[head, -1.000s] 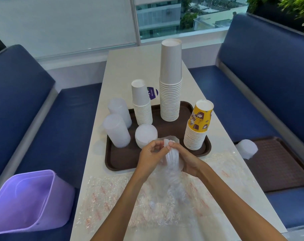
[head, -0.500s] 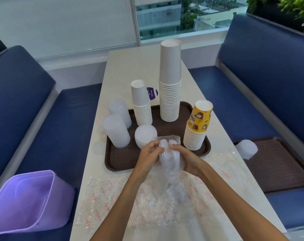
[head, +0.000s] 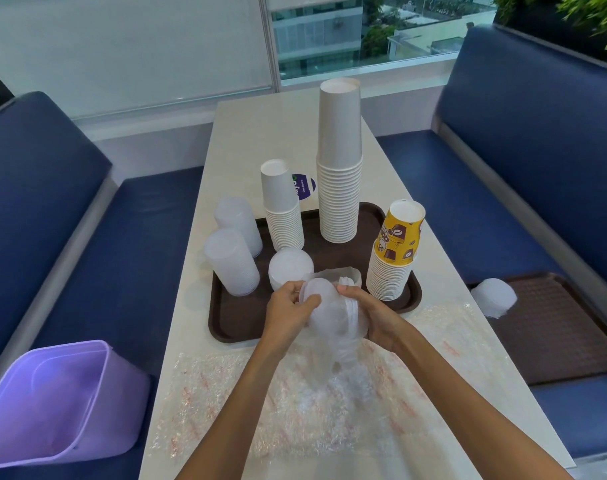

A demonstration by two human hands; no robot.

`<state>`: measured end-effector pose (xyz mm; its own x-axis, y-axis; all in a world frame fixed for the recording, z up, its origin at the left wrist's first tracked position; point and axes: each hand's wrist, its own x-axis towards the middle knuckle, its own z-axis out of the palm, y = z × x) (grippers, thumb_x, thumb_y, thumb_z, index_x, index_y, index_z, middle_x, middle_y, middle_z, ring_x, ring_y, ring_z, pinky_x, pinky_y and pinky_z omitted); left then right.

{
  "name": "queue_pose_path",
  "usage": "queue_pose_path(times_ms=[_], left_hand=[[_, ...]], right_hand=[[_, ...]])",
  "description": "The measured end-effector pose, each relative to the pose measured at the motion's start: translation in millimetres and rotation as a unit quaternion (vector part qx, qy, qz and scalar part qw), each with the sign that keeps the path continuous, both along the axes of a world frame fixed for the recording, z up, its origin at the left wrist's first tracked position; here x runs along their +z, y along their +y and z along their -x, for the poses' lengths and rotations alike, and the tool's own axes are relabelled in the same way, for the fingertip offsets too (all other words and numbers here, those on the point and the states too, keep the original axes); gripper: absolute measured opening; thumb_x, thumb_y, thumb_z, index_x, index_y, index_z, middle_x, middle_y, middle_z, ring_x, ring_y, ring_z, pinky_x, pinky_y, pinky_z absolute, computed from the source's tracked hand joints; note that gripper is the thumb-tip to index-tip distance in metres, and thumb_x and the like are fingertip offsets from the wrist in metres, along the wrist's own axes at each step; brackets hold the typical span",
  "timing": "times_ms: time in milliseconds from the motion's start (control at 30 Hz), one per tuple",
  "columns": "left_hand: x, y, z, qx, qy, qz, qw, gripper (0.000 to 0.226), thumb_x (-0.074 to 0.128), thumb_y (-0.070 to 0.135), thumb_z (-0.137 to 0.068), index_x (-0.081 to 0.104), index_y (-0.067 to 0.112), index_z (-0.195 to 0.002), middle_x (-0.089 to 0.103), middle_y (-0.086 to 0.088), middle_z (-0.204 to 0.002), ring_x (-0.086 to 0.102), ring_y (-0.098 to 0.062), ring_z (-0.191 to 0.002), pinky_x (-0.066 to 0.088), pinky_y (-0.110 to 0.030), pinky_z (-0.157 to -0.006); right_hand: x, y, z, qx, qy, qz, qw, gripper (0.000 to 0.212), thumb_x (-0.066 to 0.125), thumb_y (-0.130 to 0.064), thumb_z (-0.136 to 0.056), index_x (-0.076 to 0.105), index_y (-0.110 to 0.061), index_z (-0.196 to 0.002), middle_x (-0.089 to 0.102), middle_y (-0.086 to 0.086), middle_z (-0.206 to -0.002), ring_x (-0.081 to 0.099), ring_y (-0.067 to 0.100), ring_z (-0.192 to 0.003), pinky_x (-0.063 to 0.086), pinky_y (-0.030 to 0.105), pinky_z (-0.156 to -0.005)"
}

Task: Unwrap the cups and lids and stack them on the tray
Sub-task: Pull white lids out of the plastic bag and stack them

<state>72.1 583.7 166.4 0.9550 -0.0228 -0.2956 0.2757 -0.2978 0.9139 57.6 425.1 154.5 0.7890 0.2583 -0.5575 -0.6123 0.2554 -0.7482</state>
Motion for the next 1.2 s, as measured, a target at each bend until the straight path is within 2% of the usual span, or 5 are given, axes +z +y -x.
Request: queue_pose_path(times_ms=[167, 433, 733, 933, 1200], left_hand=[[6, 6, -29, 0.068, 0.013, 0.013, 0.997, 0.028, 0.06, 0.008, -0.089, 0.056, 0.012, -0.116, 0.059, -0.008, -0.11, 0.057, -0.022, -0.099, 0.053, -0.034, -0.079], [11, 19, -84, 0.164, -0.034, 0.007, 0.986, 0.035, 0.055, 0.005, -0.089, 0.054, 0.006, -0.124, 0.058, -0.011, -0.122, 0.053, -0.02, -0.103, 0.045, -0.032, -0.094], [-13, 11, -101, 0.103, -0.029, -0.147, 0.983, 0.034, 0.05, 0.011, -0.092, 0.054, 0.008, -0.126, 0.057, -0.012, -0.127, 0.051, -0.027, -0.115, 0.043, -0.033, -0.093], [-24, 7, -101, 0.044, -0.093, -0.35, 0.931, 0.035, 0.044, 0.018, -0.098, 0.048, 0.012, -0.132, 0.048, -0.016, -0.13, 0.04, -0.03, -0.121, 0.037, -0.036, -0.098], [-30, -2, -94, -0.002, -0.139, -0.436, 0.889, 0.043, 0.04, 0.012, -0.099, 0.036, 0.011, -0.142, 0.04, -0.016, -0.139, 0.038, -0.03, -0.127, 0.037, -0.038, -0.103]], right_hand=[[4, -6, -4, -0.029, 0.014, -0.001, 1.0, 0.022, 0.049, -0.04, -0.091, 0.054, -0.029, -0.11, 0.065, 0.003, -0.102, 0.062, 0.02, -0.092, 0.055, 0.033, -0.071], [6, -17, -6, -0.077, 0.035, 0.013, 0.996, 0.019, 0.046, -0.038, -0.094, 0.058, -0.026, -0.101, 0.062, 0.005, -0.098, 0.058, 0.02, -0.09, 0.05, 0.035, -0.075], [-1, -26, -9, -0.103, 0.021, 0.024, 0.994, 0.021, 0.046, -0.04, -0.094, 0.06, -0.024, -0.095, 0.063, 0.005, -0.096, 0.059, 0.02, -0.089, 0.049, 0.038, -0.082], [-6, -28, -12, -0.1, 0.027, 0.019, 0.994, 0.024, 0.046, -0.041, -0.094, 0.061, -0.023, -0.098, 0.063, 0.005, -0.099, 0.059, 0.021, -0.092, 0.05, 0.038, -0.083], [-5, -28, -13, -0.099, 0.031, 0.025, 0.994, 0.023, 0.046, -0.041, -0.093, 0.06, -0.023, -0.1, 0.063, 0.004, -0.1, 0.059, 0.021, -0.093, 0.049, 0.038, -0.082]])
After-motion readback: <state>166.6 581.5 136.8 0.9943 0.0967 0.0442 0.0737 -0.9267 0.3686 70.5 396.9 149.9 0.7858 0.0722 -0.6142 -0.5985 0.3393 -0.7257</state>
